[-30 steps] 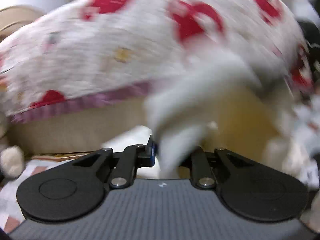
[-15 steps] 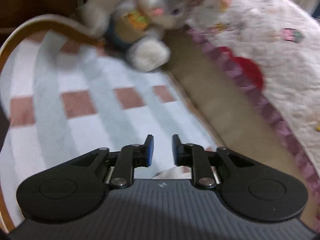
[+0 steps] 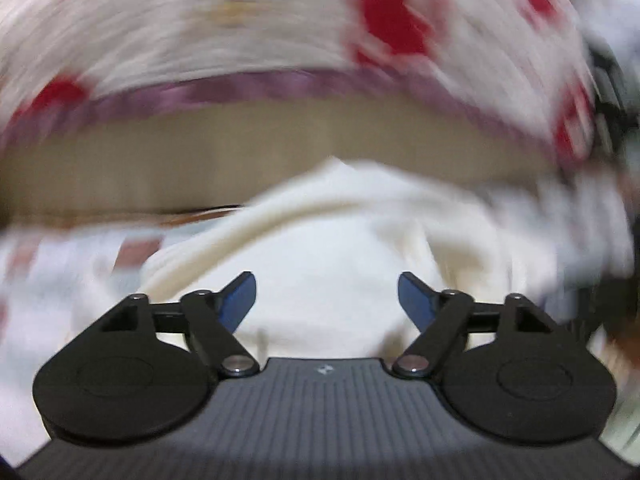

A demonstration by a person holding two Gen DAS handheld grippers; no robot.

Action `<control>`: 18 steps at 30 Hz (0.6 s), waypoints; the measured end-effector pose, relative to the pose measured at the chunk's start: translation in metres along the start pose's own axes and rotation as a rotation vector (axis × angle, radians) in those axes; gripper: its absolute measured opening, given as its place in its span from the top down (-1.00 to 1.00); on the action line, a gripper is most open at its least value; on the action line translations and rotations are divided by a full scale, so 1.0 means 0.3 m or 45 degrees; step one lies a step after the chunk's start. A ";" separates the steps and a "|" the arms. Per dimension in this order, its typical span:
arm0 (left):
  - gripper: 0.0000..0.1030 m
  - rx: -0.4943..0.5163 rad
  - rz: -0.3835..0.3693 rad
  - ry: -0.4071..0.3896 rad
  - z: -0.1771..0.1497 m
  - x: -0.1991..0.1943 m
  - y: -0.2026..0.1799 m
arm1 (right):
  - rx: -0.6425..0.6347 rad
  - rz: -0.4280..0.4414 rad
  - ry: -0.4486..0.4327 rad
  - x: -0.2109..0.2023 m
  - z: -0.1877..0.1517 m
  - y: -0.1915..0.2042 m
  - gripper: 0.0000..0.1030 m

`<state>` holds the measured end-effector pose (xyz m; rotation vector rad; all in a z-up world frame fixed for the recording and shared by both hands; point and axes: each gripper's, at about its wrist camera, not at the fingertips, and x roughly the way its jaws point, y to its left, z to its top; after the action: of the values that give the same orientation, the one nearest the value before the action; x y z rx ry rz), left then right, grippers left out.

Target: Fold clothes

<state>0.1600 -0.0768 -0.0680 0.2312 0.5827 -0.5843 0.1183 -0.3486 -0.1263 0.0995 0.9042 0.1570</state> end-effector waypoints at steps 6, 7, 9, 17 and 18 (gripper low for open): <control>-0.54 0.311 0.247 0.333 -0.092 0.164 -0.101 | -0.213 -0.064 -0.160 -0.011 0.008 0.088 0.75; -0.54 0.325 0.314 0.353 -0.098 0.174 -0.090 | -0.215 -0.058 -0.195 -0.044 0.008 0.095 0.79; -0.31 0.170 0.312 0.309 -0.065 0.144 -0.029 | -0.186 -0.032 -0.272 -0.136 0.006 0.096 0.80; 0.56 -0.096 0.522 -0.015 0.002 -0.002 0.122 | -0.021 0.185 -0.497 -0.512 0.001 0.066 0.80; 0.52 -0.118 0.542 -0.028 0.000 -0.002 0.138 | -0.040 0.154 -0.502 -0.508 0.020 0.064 0.81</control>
<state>0.1835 -0.0429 -0.0660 0.2524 0.5181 -0.1476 0.0286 -0.3567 -0.0019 0.1498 0.5023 0.2541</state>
